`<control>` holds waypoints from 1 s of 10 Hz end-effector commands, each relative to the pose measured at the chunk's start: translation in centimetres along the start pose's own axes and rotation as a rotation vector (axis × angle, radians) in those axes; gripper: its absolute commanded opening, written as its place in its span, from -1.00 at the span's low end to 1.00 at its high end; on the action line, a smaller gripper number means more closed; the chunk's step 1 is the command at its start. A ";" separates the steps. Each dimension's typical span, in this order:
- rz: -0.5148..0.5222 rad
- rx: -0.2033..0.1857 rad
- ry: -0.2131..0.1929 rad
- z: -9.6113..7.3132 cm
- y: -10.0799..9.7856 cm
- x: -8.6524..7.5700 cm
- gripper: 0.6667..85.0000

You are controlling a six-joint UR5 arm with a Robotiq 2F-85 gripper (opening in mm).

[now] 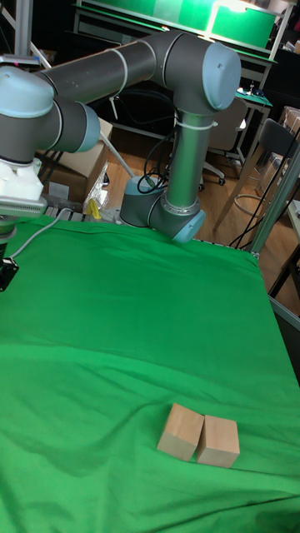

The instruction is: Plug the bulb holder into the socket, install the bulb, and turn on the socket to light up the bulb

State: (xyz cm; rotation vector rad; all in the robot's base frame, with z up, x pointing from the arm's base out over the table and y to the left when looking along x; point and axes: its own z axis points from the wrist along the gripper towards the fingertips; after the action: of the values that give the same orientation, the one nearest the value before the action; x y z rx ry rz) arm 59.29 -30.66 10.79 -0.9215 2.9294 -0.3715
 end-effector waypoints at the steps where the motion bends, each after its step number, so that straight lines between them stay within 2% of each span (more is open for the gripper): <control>1: 0.181 -0.046 -0.024 0.0 0.9 -0.7 -0.99; 3: 0.267 -0.066 -0.027 0.0 1.4 -0.9 -0.99; 7: 0.335 -0.046 -0.012 0.4 0.8 -0.7 -0.99; 8: 0.343 -0.058 -0.026 0.4 1.0 -1.2 -0.99; 10: 0.359 -0.050 -0.044 0.6 0.7 -1.8 -0.95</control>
State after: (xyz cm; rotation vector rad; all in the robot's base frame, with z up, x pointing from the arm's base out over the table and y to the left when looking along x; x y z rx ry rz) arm 59.83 -29.45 10.09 -0.4415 3.0037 -0.2750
